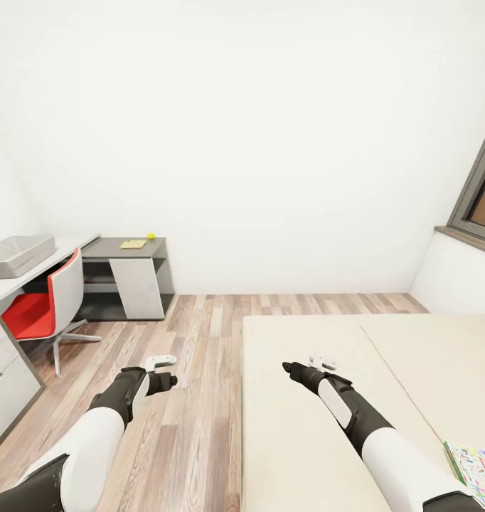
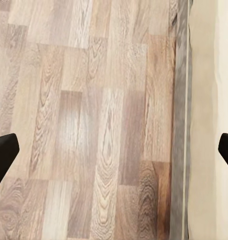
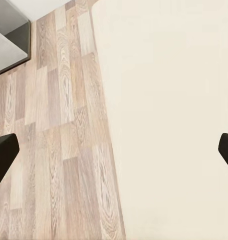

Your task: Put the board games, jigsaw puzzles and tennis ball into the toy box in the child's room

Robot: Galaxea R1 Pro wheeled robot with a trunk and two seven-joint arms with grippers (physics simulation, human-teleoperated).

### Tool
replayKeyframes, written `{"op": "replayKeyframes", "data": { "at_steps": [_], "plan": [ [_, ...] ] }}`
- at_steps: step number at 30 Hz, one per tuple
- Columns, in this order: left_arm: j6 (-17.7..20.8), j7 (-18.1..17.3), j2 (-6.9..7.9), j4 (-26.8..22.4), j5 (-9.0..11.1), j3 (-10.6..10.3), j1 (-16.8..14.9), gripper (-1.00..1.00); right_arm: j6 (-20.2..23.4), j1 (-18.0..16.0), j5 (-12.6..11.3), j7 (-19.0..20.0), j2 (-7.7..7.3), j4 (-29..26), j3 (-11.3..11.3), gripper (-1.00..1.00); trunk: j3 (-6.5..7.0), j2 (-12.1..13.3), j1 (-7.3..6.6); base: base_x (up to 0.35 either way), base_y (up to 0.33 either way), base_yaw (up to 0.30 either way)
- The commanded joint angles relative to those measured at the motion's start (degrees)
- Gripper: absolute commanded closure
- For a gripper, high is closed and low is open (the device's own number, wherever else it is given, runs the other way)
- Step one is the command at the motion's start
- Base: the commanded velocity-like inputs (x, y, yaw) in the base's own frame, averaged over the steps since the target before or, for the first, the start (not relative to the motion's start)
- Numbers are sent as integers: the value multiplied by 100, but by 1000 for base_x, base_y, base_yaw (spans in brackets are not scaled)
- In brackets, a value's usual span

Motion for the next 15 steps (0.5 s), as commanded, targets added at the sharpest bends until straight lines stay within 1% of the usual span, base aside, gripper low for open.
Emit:
{"op": "replayKeyframes", "data": {
  "at_steps": [1, 9, 11, 15],
  "plan": [
    [27, -46, -7, -15, -62, 42, -5, -100, 20, -4, -29, -33, -4, -10, 26, -100, -14, -13, 4, 0, 0, 0],
    [22, -39, -8, -15, -63, 42, -5, -100, 20, -4, -29, -33, -4, -10, 33, -100, -14, -13, 4, 0, 0, 0],
    [22, -38, -8, -15, -63, 42, -5, -100, 20, -4, -29, -34, -4, -11, 72, -100, -14, -13, 4, 2, 0, 0],
    [21, -42, -12, -15, -61, 42, -5, -100, 20, -4, -36, -39, -4, -11, 242, -100, -14, -13, 4, 54, 0, 0]
  ]
}}
